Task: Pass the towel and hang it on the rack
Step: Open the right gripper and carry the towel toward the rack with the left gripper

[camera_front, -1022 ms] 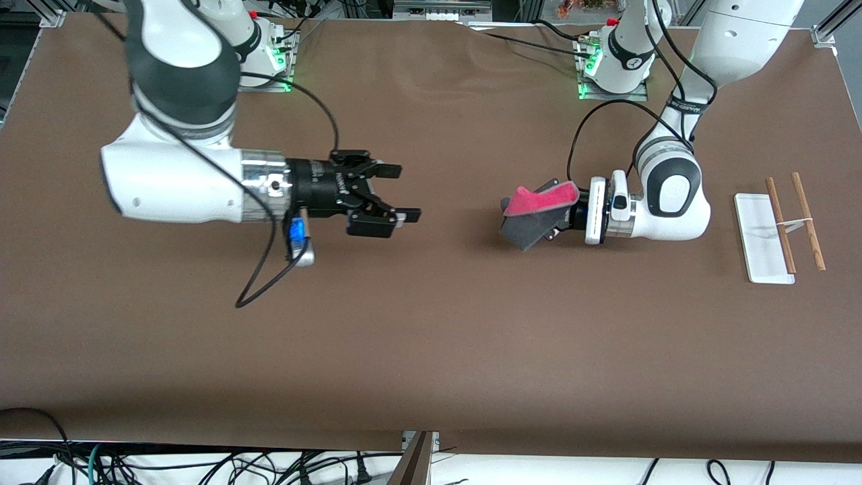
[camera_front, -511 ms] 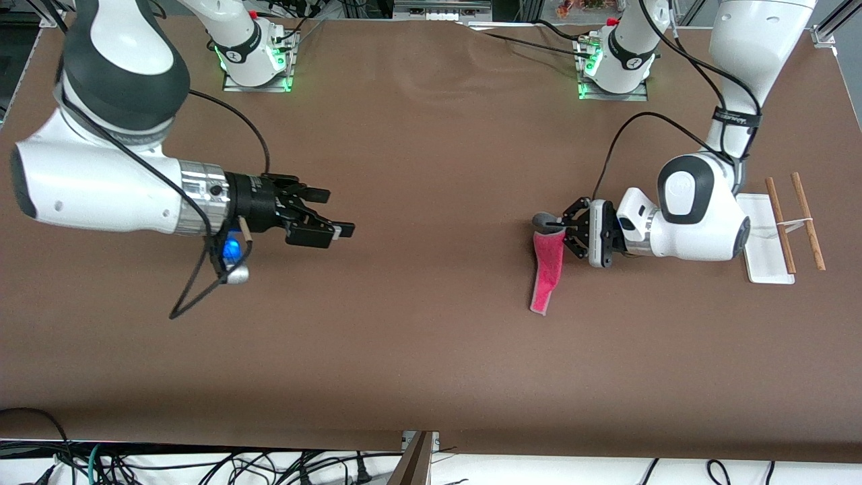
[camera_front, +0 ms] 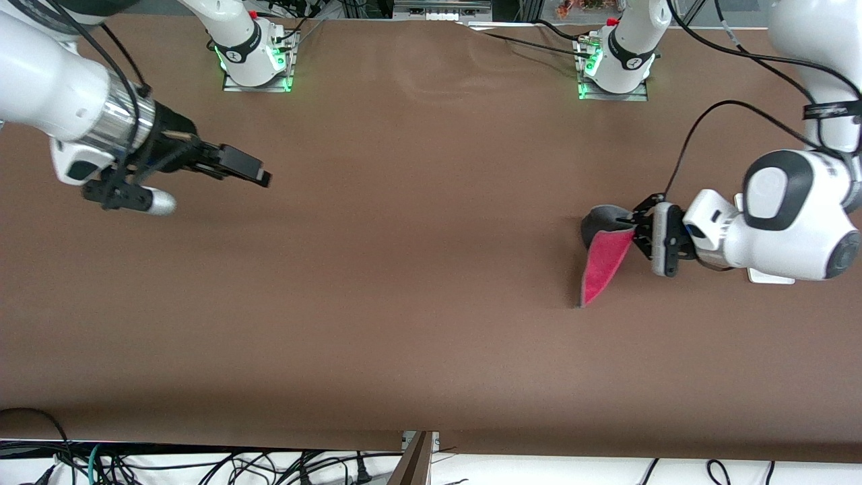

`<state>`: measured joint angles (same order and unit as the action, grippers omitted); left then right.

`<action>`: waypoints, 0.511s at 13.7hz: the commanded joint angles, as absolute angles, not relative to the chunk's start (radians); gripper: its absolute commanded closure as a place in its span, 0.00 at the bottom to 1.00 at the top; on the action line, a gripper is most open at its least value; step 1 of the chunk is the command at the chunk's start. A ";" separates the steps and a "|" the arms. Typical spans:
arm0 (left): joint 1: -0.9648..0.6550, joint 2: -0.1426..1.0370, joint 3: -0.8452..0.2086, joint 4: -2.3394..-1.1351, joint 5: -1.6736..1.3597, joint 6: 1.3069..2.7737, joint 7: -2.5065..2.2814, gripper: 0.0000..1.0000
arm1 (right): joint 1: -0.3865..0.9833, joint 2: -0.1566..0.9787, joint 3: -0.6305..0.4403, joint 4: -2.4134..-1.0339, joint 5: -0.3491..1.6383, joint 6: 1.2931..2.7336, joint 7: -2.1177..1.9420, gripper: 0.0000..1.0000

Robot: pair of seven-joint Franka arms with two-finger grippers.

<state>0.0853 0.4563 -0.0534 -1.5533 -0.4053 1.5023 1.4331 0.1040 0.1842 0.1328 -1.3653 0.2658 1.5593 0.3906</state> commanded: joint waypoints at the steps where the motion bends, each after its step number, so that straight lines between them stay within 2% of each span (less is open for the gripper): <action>1: 0.159 0.485 -0.045 -1.451 -0.304 1.392 1.414 1.00 | 0.101 0.094 0.072 -1.480 0.188 1.569 0.204 0.00; 4: 0.208 0.483 0.020 -1.384 -0.177 1.303 1.419 1.00 | 0.101 0.086 0.048 -1.485 0.091 1.565 0.144 0.00; 7: 0.268 0.477 0.063 -1.379 -0.051 1.264 1.433 1.00 | 0.109 0.086 0.009 -1.494 0.068 1.529 0.120 0.00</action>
